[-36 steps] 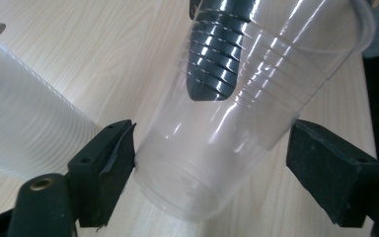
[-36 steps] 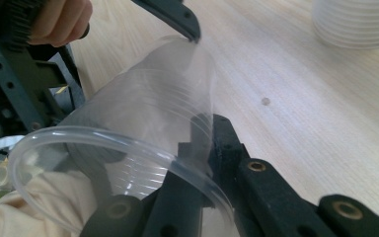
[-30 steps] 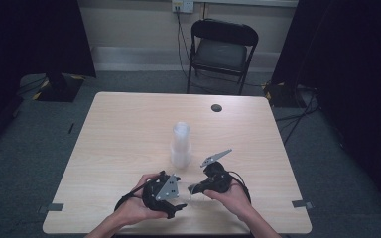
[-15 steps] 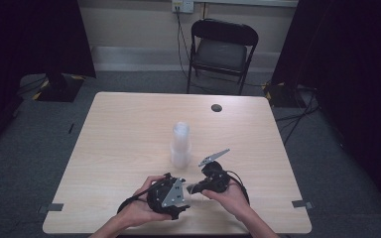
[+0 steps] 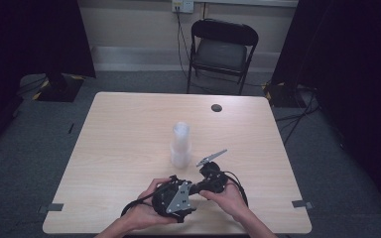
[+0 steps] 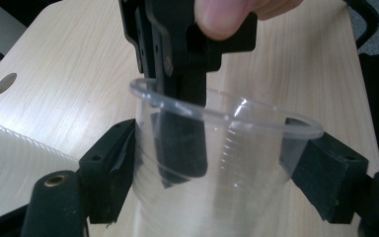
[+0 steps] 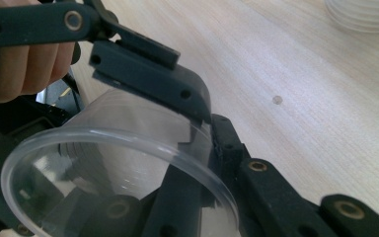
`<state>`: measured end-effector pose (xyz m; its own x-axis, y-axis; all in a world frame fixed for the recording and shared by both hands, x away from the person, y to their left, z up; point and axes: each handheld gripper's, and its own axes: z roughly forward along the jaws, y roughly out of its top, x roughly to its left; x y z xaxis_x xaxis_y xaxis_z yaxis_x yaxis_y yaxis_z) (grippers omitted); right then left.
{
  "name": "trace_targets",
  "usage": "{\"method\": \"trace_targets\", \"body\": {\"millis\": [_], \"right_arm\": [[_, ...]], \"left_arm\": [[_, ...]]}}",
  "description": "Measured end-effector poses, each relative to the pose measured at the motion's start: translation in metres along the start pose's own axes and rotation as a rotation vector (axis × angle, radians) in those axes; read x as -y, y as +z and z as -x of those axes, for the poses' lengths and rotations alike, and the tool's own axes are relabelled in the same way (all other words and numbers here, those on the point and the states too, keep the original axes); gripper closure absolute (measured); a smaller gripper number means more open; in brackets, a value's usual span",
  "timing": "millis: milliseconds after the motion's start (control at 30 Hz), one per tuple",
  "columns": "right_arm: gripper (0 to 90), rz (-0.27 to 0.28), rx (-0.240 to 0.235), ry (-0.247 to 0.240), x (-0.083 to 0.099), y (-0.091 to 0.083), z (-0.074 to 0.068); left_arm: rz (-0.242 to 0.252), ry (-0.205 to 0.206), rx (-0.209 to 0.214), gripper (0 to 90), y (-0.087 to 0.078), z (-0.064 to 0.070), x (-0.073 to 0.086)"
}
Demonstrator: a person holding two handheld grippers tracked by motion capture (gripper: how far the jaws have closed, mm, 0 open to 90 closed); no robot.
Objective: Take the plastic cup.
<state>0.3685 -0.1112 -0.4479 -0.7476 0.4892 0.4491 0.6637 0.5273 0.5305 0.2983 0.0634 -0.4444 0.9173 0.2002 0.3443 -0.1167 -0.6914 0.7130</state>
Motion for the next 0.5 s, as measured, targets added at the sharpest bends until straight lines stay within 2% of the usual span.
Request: {"method": "trace_targets", "body": {"millis": [100,200,367,500], "right_arm": [[89.5,-0.009,0.005,-0.001,-0.0004,0.0016,-0.0009],[89.4,-0.012,0.009,0.001,-0.0012,0.0022,-0.0019],[89.1,-0.016,0.012,0.008,-0.0007,0.0037,-0.0016],[88.9,-0.016,0.012,0.004,-0.0004,0.0037,-0.0016]], "left_arm": [[-0.005,0.022,-0.001,24.0,0.0005,0.0013,-0.0005],[0.010,0.001,-0.006,24.3,-0.0005,0.0009,-0.0002],[-0.004,0.015,-0.009,25.7,-0.0004,0.0025,-0.0010],[0.014,0.024,-0.015,27.5,0.0000,0.0025,-0.0003]]}}
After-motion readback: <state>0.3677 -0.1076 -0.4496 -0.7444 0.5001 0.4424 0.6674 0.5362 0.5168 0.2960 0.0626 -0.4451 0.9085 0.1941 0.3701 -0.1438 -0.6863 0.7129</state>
